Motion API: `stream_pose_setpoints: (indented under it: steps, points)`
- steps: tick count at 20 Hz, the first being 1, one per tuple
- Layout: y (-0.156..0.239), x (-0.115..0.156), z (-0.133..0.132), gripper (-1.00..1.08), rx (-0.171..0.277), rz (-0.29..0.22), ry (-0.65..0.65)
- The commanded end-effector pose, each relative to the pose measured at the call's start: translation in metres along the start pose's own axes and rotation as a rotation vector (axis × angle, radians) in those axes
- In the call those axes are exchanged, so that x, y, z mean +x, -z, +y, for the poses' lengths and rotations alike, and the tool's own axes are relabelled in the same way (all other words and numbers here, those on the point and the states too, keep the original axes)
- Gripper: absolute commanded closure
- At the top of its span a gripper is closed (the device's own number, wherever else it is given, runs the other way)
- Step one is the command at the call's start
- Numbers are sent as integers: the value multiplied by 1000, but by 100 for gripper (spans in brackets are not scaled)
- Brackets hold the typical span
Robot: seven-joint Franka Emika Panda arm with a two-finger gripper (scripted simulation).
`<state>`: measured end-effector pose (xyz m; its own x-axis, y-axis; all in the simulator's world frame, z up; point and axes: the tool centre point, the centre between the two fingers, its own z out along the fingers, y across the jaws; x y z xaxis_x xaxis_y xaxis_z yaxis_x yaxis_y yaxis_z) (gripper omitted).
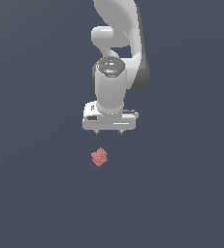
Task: Pick up the object and move it to a goal position.
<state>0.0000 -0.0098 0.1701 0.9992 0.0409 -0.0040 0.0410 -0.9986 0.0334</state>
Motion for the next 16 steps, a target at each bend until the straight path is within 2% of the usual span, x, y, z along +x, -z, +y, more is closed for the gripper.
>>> stream_pose_setpoints:
  steps: [1,16]
  points:
    - [0,0,0,-92,0,0,0]
    - [5,-4,-9,-92,21,-15,-16]
